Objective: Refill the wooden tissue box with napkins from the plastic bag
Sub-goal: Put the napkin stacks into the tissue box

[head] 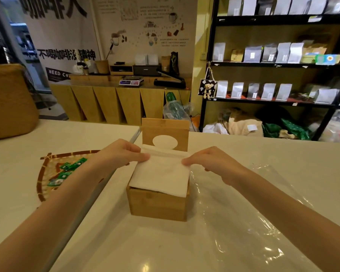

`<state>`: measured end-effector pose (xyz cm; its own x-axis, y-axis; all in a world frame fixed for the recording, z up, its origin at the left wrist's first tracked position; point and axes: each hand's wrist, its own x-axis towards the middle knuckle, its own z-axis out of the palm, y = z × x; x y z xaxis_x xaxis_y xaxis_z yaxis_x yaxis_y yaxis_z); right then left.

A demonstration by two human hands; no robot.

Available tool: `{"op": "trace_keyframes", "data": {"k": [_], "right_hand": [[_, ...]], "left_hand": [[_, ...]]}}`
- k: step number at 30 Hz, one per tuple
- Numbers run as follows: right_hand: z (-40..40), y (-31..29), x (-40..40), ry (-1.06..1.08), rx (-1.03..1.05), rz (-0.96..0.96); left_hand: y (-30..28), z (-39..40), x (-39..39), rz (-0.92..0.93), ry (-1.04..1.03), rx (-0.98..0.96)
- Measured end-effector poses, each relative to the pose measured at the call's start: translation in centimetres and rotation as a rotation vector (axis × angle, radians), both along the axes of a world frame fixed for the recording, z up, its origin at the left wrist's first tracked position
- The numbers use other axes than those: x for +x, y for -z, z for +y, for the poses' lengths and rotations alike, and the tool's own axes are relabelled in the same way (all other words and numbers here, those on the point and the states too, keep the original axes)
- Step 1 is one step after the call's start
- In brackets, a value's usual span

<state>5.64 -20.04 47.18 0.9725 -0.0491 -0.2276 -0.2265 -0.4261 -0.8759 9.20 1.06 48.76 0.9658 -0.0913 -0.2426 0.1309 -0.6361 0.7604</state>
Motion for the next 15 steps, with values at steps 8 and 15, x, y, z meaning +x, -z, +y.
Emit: {"op": "trace_keyframes", "data": {"k": [8,15], "right_hand": [[1.1,0.5,0.1,-0.004,-0.084,-0.141],[2.3,0.9,0.5,0.081,-0.316,-0.278]], "left_hand": [[0.8,0.0,-0.6,-0.067,-0.011,0.01],[1.1,-0.3,-0.9,-0.101,-0.003,-0.037]]}}
